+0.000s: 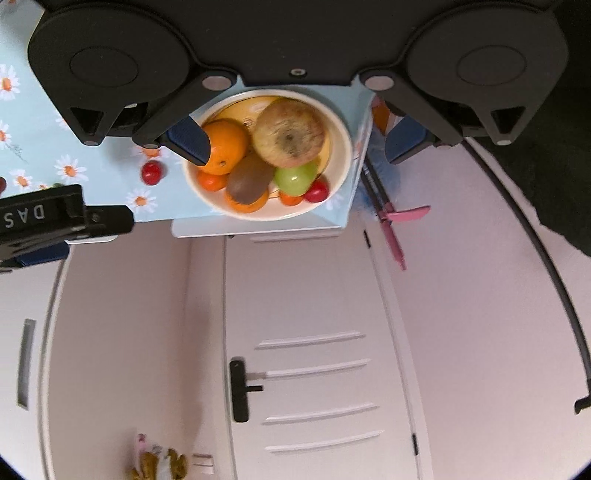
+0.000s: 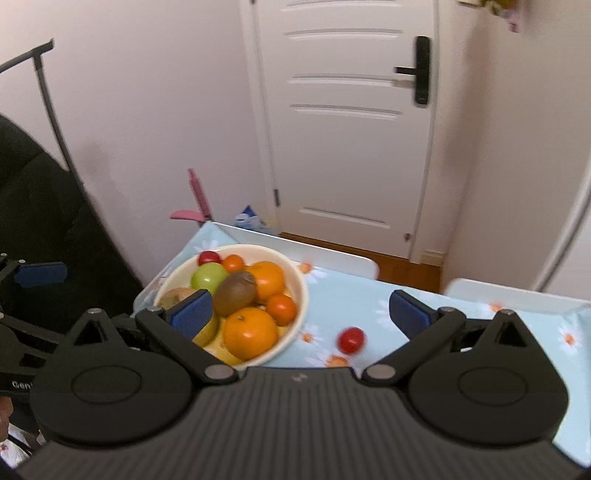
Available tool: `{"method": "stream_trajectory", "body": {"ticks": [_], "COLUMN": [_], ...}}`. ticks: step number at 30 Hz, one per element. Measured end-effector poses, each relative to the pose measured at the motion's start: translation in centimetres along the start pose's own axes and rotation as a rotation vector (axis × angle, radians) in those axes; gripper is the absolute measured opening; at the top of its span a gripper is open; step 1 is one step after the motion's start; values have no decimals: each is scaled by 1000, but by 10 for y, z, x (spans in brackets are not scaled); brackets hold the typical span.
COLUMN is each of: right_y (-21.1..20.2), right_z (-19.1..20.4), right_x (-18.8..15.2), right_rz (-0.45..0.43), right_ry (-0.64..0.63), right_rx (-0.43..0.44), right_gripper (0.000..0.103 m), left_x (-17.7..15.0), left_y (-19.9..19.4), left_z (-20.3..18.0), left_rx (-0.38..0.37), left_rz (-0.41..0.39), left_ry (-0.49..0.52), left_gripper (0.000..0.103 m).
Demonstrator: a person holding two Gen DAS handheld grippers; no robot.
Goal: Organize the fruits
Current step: 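Move both tools back to the last tomato and green apple, then grasp the red cherry tomato with the left tool while the right tool grasps the green apple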
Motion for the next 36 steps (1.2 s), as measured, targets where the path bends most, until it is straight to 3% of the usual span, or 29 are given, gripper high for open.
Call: {"method": "stream_trajectory", "body": {"ticks": [15, 28, 36], "right_y": [-46, -2, 41], "right_z": [-120, -218, -245], "right_x": [-20, -41, -54], "right_rz": [5, 68, 89], "right_ry": [25, -26, -33], "right_rx": [-60, -31, 3], "right_gripper": [103, 103, 103], "left_x": [20, 25, 16], "left_y": [-2, 76, 139], "left_z": [-99, -178, -197], "left_rx": [14, 59, 85], "left_rz": [5, 43, 96], "left_ry": [4, 11, 29], "left_gripper": [102, 98, 72]}}
Point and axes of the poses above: each gripper's, at about its wrist camera, not at the fingertips, and y roughly the way its jaws point, z to its left, x to its top, the point moved 1 cm from there along y, roughly the way its jaws point, and after that the axes turned 6 degrees about y, right-handed, at the moved point
